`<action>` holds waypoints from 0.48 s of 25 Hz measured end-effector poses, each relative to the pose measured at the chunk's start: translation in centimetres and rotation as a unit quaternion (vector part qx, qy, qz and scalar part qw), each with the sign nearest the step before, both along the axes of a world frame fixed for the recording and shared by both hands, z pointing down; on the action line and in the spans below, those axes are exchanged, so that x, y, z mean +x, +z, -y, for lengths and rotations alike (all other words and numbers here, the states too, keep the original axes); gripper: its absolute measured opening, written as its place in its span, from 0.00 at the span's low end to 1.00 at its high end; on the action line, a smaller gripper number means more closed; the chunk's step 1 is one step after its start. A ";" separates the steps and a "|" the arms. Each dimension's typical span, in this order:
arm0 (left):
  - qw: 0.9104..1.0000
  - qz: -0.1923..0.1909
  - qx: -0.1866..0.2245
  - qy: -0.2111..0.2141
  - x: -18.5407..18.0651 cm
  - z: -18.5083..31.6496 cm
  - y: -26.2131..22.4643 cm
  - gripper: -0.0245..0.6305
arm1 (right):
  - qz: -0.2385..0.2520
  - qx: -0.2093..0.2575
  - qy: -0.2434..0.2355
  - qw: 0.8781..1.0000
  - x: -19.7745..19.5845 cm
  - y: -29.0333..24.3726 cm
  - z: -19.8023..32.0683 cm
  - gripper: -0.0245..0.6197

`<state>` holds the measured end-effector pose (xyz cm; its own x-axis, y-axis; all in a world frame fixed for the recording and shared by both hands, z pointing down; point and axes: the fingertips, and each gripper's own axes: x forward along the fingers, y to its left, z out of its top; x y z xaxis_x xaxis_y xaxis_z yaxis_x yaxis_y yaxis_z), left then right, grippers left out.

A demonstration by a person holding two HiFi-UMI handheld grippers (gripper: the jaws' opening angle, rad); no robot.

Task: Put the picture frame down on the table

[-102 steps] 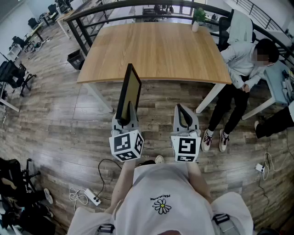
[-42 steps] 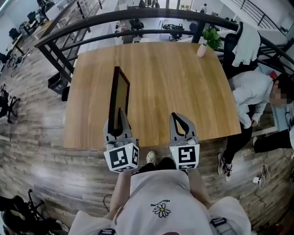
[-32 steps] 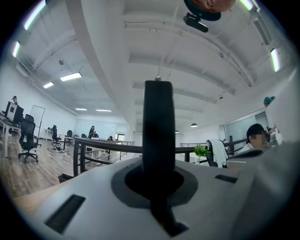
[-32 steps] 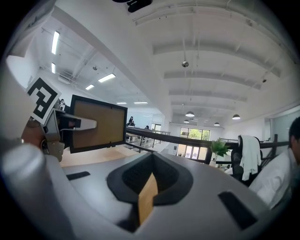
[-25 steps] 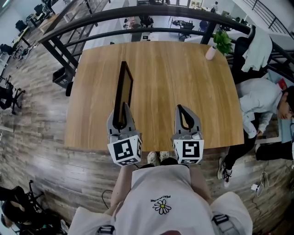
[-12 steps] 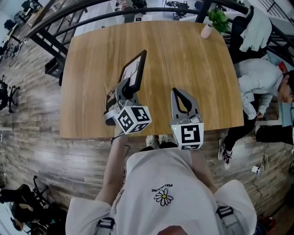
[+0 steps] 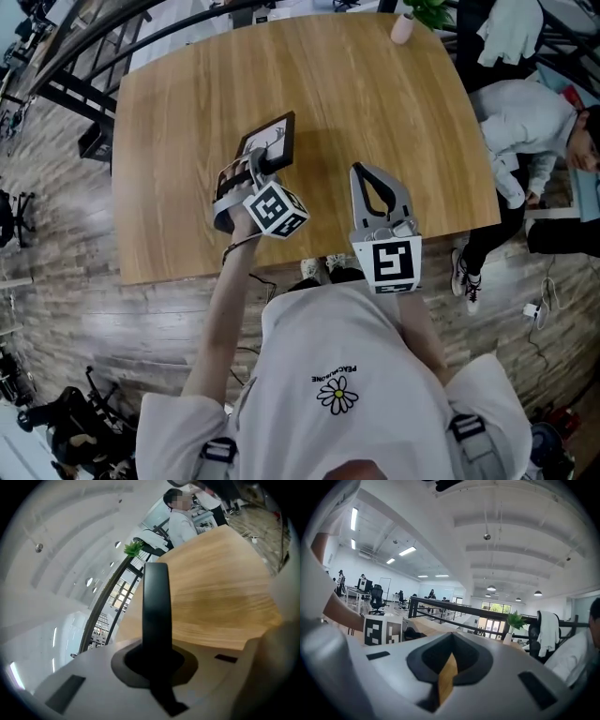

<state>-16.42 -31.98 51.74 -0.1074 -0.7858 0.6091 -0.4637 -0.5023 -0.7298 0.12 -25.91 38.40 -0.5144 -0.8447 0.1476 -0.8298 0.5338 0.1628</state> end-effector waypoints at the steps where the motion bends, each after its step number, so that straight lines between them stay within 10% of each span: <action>1: 1.000 0.007 -0.006 0.001 -0.1 0.2 0.4 0.07 | 0.000 -0.001 0.000 1.000 0.0 0.1 0.0 0.04; 12: 0.992 0.097 -0.051 0.063 1.6 -0.2 4.4 0.09 | 0.008 -0.023 0.004 1.000 0.5 1.2 0.5 0.04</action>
